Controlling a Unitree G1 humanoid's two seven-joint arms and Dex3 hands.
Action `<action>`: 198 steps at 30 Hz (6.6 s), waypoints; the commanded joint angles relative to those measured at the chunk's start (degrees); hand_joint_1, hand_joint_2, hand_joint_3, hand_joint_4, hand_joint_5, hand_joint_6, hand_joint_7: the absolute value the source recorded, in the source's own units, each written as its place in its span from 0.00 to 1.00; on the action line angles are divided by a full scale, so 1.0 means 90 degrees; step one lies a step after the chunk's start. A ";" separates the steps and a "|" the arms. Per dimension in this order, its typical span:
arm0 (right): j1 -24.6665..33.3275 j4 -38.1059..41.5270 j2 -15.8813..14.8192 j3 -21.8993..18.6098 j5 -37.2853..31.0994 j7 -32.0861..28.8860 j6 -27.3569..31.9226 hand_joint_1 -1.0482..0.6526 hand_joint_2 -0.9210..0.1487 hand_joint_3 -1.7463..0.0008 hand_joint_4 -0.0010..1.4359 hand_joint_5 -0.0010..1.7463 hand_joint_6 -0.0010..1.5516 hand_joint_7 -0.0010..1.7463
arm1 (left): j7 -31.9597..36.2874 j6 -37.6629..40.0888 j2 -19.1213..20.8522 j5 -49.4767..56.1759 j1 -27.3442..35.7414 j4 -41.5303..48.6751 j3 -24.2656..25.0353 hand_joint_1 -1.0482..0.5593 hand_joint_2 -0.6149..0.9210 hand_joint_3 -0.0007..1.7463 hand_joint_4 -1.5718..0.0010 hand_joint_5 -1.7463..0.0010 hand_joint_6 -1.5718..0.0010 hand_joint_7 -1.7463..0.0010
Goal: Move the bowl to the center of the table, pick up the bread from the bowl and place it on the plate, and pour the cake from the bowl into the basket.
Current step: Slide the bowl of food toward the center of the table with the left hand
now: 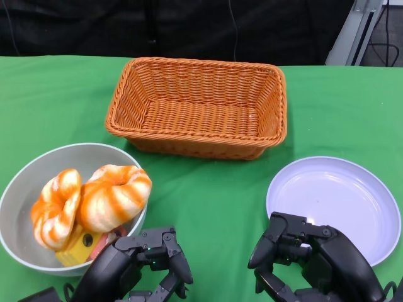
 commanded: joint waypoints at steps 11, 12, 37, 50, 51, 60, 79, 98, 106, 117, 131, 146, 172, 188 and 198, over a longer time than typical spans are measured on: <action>0.0012 0.0162 -0.0062 -0.0009 -0.0057 0.0090 -0.0326 0.60 0.40 0.39 0.47 0.90 0.45 0.72 | 0.0165 -0.0135 -0.0031 0.0075 0.0033 0.0067 0.0107 0.65 0.80 0.60 0.54 0.10 0.53 0.27; 0.0010 0.0175 -0.0069 -0.0012 -0.0061 0.0097 -0.0340 0.60 0.40 0.39 0.47 0.90 0.45 0.72 | 0.0173 -0.0142 -0.0038 0.0084 0.0032 0.0074 0.0105 0.65 0.80 0.60 0.54 0.10 0.52 0.27; -0.0047 0.0273 -0.0042 0.0005 -0.0128 0.0067 -0.0418 0.60 0.39 0.39 0.47 0.90 0.46 0.72 | 0.0178 0.0112 -0.0043 -0.0294 0.0025 -0.0445 0.0139 0.61 0.84 0.52 0.54 0.10 0.53 0.28; -0.0043 0.0119 -0.0031 0.0037 -0.0215 -0.0056 -0.0215 0.62 0.39 0.39 0.47 0.90 0.45 0.73 | 0.0397 0.0625 0.0125 -0.0858 -0.0201 -0.1801 0.0645 0.56 0.86 0.48 0.55 0.16 0.53 0.32; -0.0049 0.0132 -0.0028 0.0037 -0.0220 -0.0057 -0.0232 0.62 0.38 0.39 0.47 0.90 0.45 0.73 | 0.0516 0.0668 0.0133 -0.0860 -0.0307 -0.1809 0.0794 0.51 0.88 0.39 0.54 0.23 0.50 0.43; -0.0048 0.0104 -0.0027 0.0033 -0.0231 -0.0079 -0.0190 0.61 0.39 0.39 0.47 0.90 0.45 0.74 | 0.1366 0.0560 0.0243 -0.0508 -0.1147 -0.1019 0.1854 0.37 1.00 0.10 0.52 0.56 0.42 0.89; -0.0057 0.0160 -0.0018 0.0024 -0.0188 -0.0063 -0.0208 0.61 0.38 0.39 0.47 0.90 0.45 0.73 | 0.2306 0.0218 0.0725 0.0160 -0.1828 0.0170 0.2656 0.31 1.00 0.13 0.50 0.93 0.48 1.00; -0.0070 0.0215 -0.0009 0.0023 -0.0219 -0.0075 -0.0282 0.61 0.38 0.40 0.47 0.90 0.45 0.72 | 0.4181 -0.0543 0.2253 0.2240 -0.2821 0.4001 0.2404 0.24 1.00 0.19 0.60 1.00 0.62 1.00; -0.0081 0.0233 0.0009 0.0026 -0.0233 -0.0095 -0.0295 0.61 0.39 0.40 0.47 0.90 0.46 0.72 | 0.4220 -0.0556 0.2393 0.2236 -0.2905 0.4363 0.2289 0.24 1.00 0.20 0.60 1.00 0.62 1.00; -0.0079 0.0232 0.0009 0.0043 -0.0252 -0.0100 -0.0298 0.61 0.39 0.39 0.48 0.90 0.46 0.73 | 0.3690 -0.0097 0.2525 0.2119 -0.2933 0.4570 0.1969 0.22 1.00 0.25 0.68 1.00 0.68 1.00; -0.0152 0.0333 0.0048 0.0041 -0.0246 -0.0100 -0.0309 0.61 0.39 0.39 0.48 0.90 0.46 0.72 | 0.1593 0.2124 0.2026 0.0291 -0.2656 0.3496 0.2256 0.20 1.00 0.34 0.83 1.00 0.84 1.00; -0.0141 0.0248 0.0025 0.0050 -0.0305 -0.0177 -0.0227 0.61 0.39 0.39 0.48 0.90 0.46 0.72 | 0.1775 0.4075 0.1793 0.0416 -0.1938 0.1372 0.1889 0.16 1.00 0.34 0.86 1.00 0.84 1.00; -0.0152 0.0257 0.0043 0.0059 -0.0297 -0.0181 -0.0262 0.61 0.39 0.40 0.48 0.90 0.46 0.72 | 0.1936 0.6497 0.1404 0.0158 -0.1308 -0.0947 0.1712 0.18 1.00 0.36 0.94 1.00 0.91 1.00; -0.0163 0.0229 0.0036 0.0096 -0.0293 -0.0228 -0.0243 0.60 0.39 0.40 0.47 0.90 0.46 0.73 | 0.1789 0.6932 0.1298 0.0137 -0.0967 -0.1928 0.1418 0.18 1.00 0.36 0.94 0.99 0.91 1.00; -0.0206 0.0295 0.0051 0.0129 -0.0294 -0.0245 -0.0296 0.59 0.38 0.41 0.48 0.89 0.46 0.72 | 0.1728 0.7429 0.1211 -0.0145 -0.0801 -0.2551 0.1252 0.19 1.00 0.36 0.96 1.00 0.92 1.00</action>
